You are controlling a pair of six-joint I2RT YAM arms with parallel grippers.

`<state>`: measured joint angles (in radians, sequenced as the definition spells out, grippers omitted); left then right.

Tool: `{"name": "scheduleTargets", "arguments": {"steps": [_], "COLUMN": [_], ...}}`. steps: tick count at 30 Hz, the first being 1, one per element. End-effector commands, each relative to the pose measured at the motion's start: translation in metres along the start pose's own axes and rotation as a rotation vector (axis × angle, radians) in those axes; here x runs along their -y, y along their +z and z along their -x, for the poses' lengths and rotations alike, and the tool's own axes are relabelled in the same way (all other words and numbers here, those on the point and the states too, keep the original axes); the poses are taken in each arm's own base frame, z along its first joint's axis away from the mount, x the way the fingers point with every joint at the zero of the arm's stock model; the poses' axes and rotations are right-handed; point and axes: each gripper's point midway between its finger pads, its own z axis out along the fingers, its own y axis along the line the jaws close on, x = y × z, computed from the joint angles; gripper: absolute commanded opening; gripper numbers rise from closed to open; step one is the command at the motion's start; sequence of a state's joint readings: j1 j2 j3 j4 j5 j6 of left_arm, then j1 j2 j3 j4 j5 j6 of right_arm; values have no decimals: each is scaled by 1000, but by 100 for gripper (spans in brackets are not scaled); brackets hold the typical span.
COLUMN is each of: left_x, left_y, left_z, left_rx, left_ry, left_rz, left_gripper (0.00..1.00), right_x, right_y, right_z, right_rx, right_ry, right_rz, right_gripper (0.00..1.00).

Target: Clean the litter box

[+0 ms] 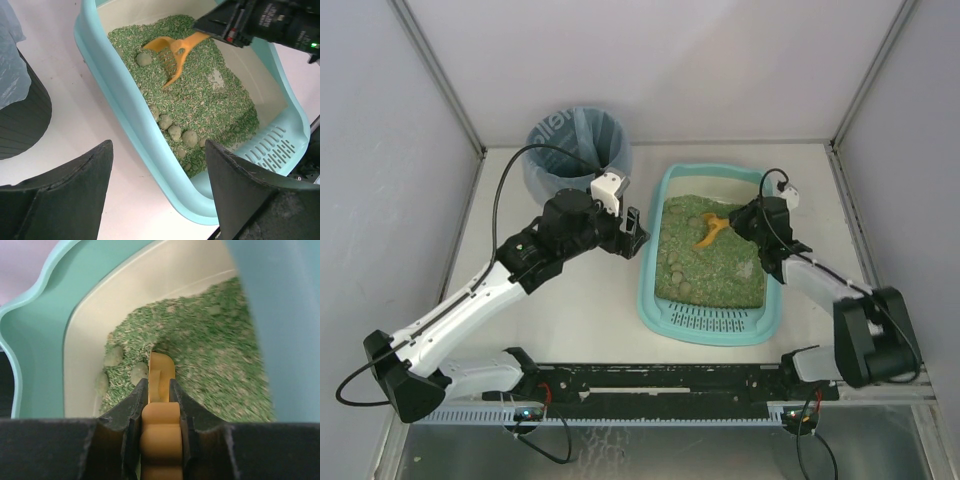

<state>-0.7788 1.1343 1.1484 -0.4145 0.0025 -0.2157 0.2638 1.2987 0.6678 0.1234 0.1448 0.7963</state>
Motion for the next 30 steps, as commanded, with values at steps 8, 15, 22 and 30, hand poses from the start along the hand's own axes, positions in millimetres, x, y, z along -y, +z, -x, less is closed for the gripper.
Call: {"name": "scheduleTargets", "arguments": {"steps": [8,15,22,30], "left_x": [3,3,4,1], "left_y": [-17,-17,-16,-15], "left_z": [44,43,41,41], "left_rx": [119,118,113,112], "left_ry": [35,34,38,41], "left_rz": [9,10,5,17], "left_gripper": [78,78,78,78], "right_x": [-66,-73,-76,-65], "right_y": [25,-2,-28,-50], "right_z": [-76,-45,-16,6], "right_rx": [-283,-186,-89,-11], "right_ry": [6,24,69,165], "right_rz": [417,466,481,504], "right_gripper": [0,0,0,0]}}
